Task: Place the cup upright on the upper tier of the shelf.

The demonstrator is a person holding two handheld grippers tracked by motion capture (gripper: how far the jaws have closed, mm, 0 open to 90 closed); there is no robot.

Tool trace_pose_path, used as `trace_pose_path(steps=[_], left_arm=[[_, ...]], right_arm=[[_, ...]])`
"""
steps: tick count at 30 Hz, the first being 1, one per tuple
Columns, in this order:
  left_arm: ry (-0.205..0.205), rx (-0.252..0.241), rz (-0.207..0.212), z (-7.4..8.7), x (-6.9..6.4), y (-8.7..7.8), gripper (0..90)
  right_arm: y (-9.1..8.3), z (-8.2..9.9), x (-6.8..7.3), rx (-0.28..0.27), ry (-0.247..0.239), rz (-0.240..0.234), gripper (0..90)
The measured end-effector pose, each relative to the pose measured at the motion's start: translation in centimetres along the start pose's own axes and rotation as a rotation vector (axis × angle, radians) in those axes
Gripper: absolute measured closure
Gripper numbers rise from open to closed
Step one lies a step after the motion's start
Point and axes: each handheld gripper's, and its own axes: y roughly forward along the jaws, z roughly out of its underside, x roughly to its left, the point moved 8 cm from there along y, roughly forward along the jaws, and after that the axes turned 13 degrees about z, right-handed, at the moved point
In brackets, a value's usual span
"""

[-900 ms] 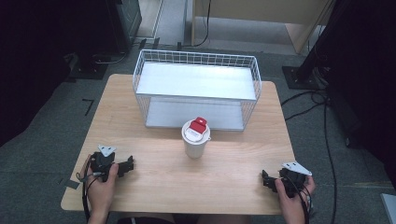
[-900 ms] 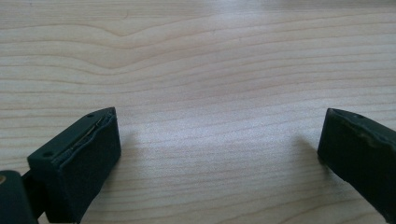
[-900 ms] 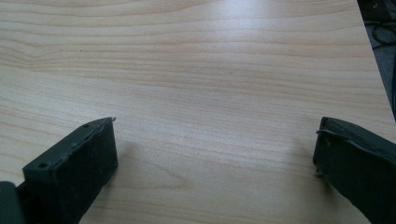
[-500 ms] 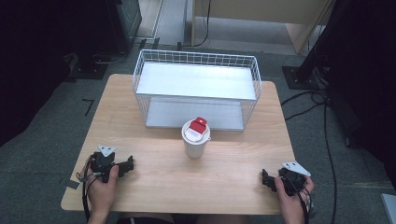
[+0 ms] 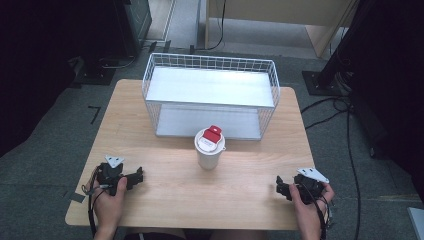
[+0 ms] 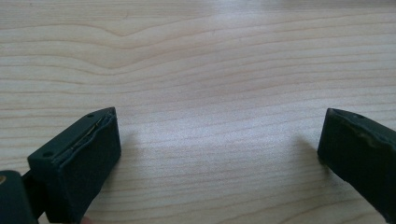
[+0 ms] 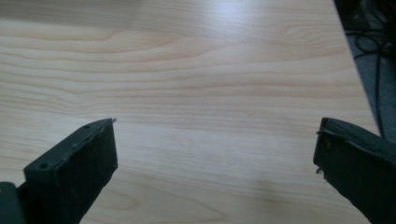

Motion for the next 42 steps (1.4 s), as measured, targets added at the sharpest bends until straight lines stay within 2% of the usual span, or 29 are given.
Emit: trace_pose_path(steps=[1,9,13,14,25,42], left_arm=[[0.0,0.0,0.0,0.0,0.0,0.0,0.0],[0.0,0.0,0.0,0.0,0.0,0.0,0.0],[0.0,0.0,0.0,0.0,0.0,0.0,0.0],[0.0,0.0,0.0,0.0,0.0,0.0,0.0],[0.0,0.0,0.0,0.0,0.0,0.0,0.0],[0.001,0.002,0.0,0.0,0.0,0.0,0.0]], right_arm=[[-0.2,-0.4,0.7,-0.002,-0.016,-0.021,0.0],[-1.0,-1.9,2.6,-0.029,-0.05,-0.057,0.0],[-1.7,-3.0,4.2,-0.064,-0.066,-0.104,0.0],[-1.7,-3.0,4.2,-0.064,-0.066,-0.104,0.0],[-2.8,-5.1,7.9,-0.1,-0.108,-0.167,0.0],[-3.7,-6.5,12.7,-0.123,-0.148,-0.245,0.0]])
